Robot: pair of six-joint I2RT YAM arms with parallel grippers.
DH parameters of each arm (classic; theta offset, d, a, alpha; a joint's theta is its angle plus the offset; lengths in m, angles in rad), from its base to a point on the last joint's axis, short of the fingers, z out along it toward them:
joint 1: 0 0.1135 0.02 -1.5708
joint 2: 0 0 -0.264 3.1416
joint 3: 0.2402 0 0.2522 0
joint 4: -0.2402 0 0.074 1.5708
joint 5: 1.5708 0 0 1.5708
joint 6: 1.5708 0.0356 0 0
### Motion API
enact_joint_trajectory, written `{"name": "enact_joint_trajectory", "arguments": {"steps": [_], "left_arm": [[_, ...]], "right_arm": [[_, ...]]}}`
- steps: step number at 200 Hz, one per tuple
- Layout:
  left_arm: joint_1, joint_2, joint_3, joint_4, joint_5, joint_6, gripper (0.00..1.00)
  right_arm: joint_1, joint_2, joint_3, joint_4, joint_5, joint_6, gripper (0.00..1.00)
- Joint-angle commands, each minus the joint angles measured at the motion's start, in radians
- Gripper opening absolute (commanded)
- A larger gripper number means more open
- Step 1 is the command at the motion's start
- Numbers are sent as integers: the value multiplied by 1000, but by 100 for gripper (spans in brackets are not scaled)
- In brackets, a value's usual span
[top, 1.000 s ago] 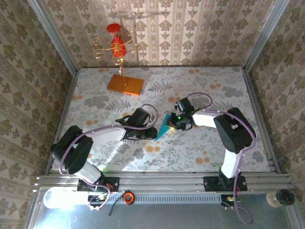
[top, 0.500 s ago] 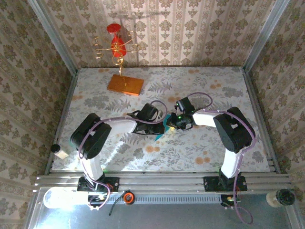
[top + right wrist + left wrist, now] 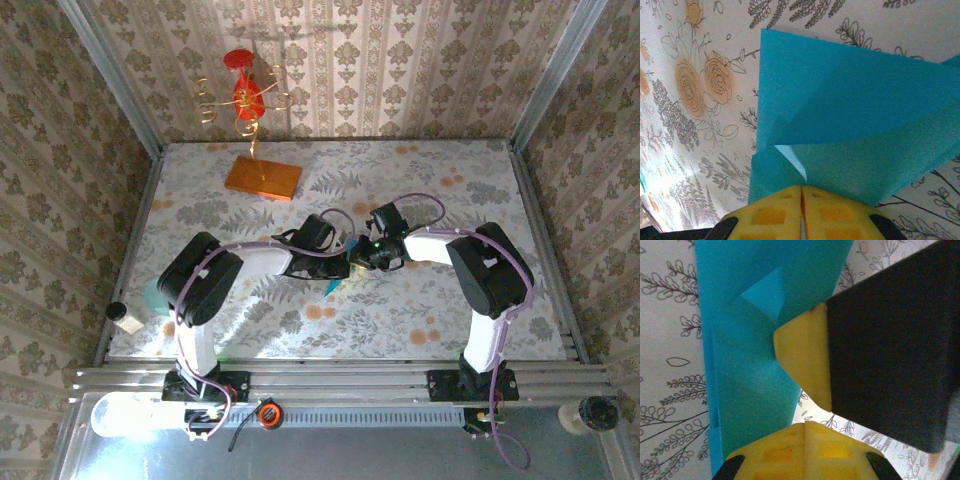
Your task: Fold a paper plane with a square sheet of paper (pick it up from the middle)
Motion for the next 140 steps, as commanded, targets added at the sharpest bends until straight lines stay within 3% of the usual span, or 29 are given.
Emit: {"name": "enact_joint_trajectory", "arguments": {"steps": [1,140], "left_arm": [[5,27,20,-14,12,25,4],[3,-83,-179,-31,21,15,0]], "right_arm": [[-4,56,-6,-103,40,-16,11],[-15,101,32,-268,142,-82,8]]}}
